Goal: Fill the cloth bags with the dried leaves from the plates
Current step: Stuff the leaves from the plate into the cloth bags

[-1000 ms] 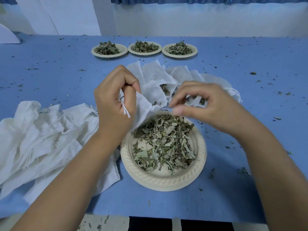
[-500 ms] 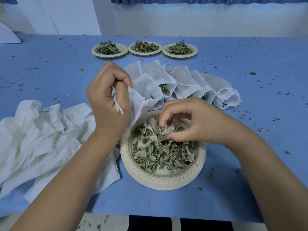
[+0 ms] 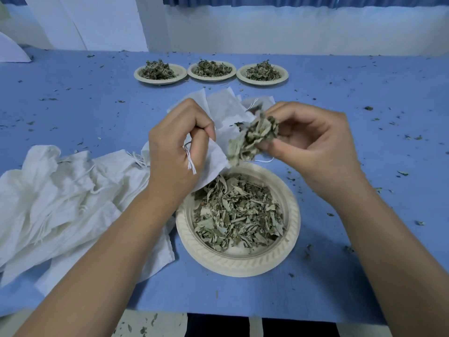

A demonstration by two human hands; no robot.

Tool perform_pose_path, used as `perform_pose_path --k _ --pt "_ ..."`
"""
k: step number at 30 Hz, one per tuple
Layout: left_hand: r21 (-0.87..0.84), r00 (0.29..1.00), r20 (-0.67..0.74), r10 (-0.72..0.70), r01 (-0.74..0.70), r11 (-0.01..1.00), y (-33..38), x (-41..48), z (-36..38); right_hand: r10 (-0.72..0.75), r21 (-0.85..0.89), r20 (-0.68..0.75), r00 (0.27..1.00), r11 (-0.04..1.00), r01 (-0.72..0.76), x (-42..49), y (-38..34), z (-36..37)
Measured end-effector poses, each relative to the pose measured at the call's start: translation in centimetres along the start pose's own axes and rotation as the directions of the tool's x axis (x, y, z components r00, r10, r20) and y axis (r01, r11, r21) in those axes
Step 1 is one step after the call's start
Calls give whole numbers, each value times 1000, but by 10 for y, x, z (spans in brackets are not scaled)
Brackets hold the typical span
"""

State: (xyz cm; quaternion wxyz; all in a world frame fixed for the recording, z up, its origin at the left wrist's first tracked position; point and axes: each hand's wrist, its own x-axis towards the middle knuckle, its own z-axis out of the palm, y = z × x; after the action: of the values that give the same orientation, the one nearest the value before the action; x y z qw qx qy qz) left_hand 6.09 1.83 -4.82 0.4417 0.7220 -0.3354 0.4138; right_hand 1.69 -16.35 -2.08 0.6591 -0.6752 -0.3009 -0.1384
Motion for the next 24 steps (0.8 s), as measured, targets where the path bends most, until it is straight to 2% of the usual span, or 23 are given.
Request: perform_pose_path --k 4,6,10,14,16,19,21,24 --pt "7 998 29 61 -61 998 2 -1 2 -16 -18 -119 993 1000 14 -3 6 12" --pt "9 997 34 75 -75 997 2 -2 2 -16 -123 -143 990 992 -1 -5 11 16" --pt "-2 997 28 73 -73 997 3 -1 1 -114 -474 -59 992 878 72 -7 18 19" --pt "22 994 66 86 -88 996 6 -2 2 -151 -644 60 987 750 154 -7 18 17" --pt "37 994 68 88 -90 995 5 -1 2 -52 -619 96 994 779 101 -6 15 12" --pt "60 995 55 81 -85 995 3 0 1 143 -467 142 980 882 -61 -5 7 5" --pt "58 994 65 87 -90 994 3 0 1 145 -437 141 979 897 -71 -6 6 8" --pt "55 985 118 123 -131 990 4 -1 3 39 -433 30 999 901 -22 -7 9 19"
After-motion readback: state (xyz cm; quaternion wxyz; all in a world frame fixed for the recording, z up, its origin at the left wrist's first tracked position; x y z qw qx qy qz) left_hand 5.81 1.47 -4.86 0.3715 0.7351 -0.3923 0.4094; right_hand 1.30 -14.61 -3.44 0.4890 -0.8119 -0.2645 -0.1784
